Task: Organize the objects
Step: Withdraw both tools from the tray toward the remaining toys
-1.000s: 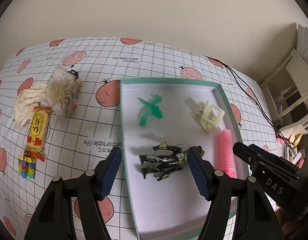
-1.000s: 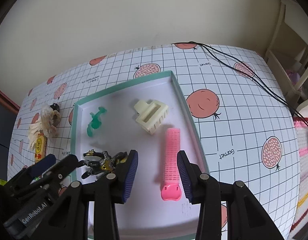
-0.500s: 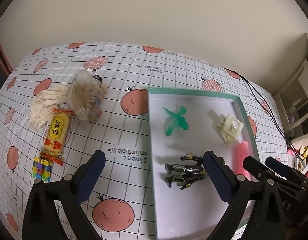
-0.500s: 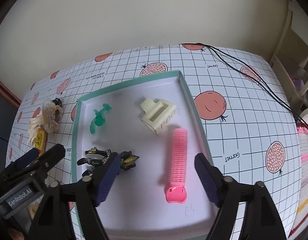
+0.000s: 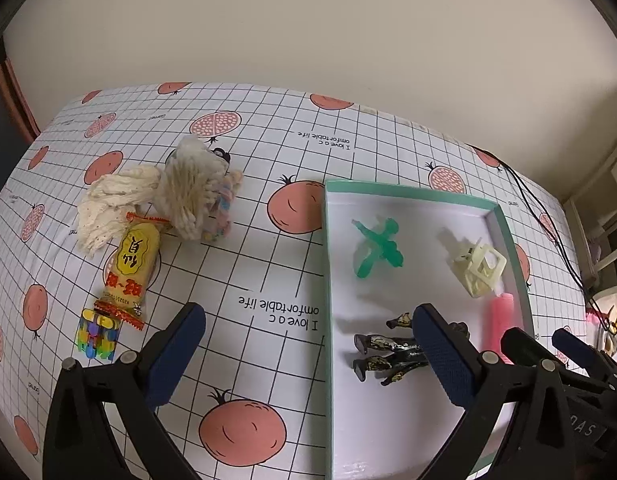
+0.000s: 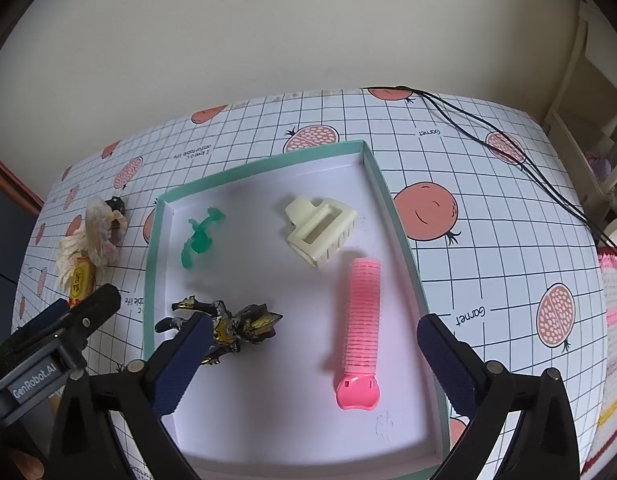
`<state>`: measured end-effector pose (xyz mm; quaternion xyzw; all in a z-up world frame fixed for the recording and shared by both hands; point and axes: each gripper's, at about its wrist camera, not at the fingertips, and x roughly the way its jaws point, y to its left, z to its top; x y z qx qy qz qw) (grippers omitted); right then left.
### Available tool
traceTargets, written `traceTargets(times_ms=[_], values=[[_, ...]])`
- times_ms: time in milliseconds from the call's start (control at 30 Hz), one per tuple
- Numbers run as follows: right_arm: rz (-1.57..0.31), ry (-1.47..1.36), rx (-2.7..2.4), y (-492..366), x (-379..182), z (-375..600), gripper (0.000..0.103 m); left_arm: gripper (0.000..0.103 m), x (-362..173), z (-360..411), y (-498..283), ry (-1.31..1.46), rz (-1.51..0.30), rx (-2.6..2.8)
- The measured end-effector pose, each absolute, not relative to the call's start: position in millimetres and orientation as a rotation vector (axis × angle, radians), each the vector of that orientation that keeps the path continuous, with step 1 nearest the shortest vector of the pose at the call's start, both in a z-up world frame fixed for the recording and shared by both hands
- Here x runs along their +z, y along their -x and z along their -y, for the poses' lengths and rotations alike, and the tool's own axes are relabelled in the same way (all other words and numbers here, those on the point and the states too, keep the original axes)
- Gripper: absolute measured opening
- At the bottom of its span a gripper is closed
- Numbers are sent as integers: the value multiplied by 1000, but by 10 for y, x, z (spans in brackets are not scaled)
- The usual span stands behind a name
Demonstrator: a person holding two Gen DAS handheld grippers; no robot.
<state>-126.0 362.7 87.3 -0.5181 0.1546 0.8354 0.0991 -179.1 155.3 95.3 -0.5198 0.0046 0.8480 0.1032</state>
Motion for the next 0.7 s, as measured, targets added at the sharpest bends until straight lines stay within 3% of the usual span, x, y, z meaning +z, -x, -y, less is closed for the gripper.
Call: traceTargets(times_ms=[700], values=[[-445, 1546, 2483, 1336, 894, -3435, 103, 103, 1024, -1316, 1846, 1519, 18, 2515]])
